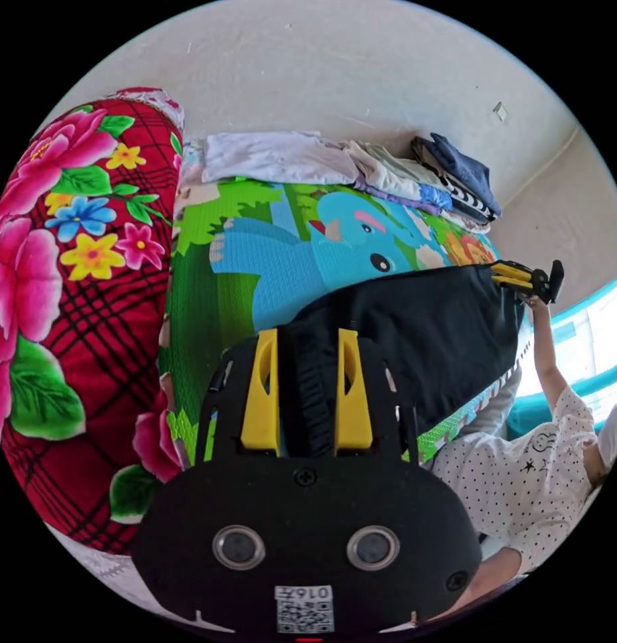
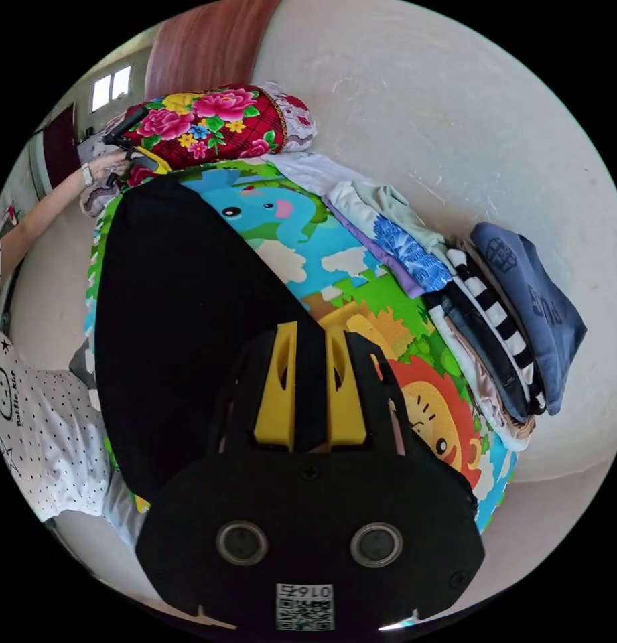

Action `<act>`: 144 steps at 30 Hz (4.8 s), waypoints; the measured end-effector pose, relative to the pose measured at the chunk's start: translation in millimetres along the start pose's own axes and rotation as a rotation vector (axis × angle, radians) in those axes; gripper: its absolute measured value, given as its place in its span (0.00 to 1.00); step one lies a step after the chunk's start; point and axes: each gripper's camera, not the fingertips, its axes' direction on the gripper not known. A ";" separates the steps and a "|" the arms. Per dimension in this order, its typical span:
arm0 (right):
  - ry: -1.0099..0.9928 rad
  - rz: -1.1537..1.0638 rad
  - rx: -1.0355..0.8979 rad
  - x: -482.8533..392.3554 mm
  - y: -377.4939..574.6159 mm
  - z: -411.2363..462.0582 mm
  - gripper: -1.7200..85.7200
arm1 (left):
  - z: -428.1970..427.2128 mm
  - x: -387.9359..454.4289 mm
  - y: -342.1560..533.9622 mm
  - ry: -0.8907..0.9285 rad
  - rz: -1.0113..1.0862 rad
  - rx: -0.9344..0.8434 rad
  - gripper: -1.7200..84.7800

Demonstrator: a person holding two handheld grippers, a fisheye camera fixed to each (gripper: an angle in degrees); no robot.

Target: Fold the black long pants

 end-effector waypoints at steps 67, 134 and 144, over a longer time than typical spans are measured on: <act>0.148 0.213 0.113 -306.5 297.4 -319.0 0.02 | -53.6 258.4 114.9 0.240 0.052 0.209 0.02; 0.249 0.668 -0.087 -122.9 590.6 -276.3 0.01 | -98.9 834.6 147.6 0.082 0.813 0.343 0.01; 0.569 0.666 -0.093 -32.0 569.8 -294.7 0.01 | -73.1 804.9 149.6 0.115 0.787 0.332 0.01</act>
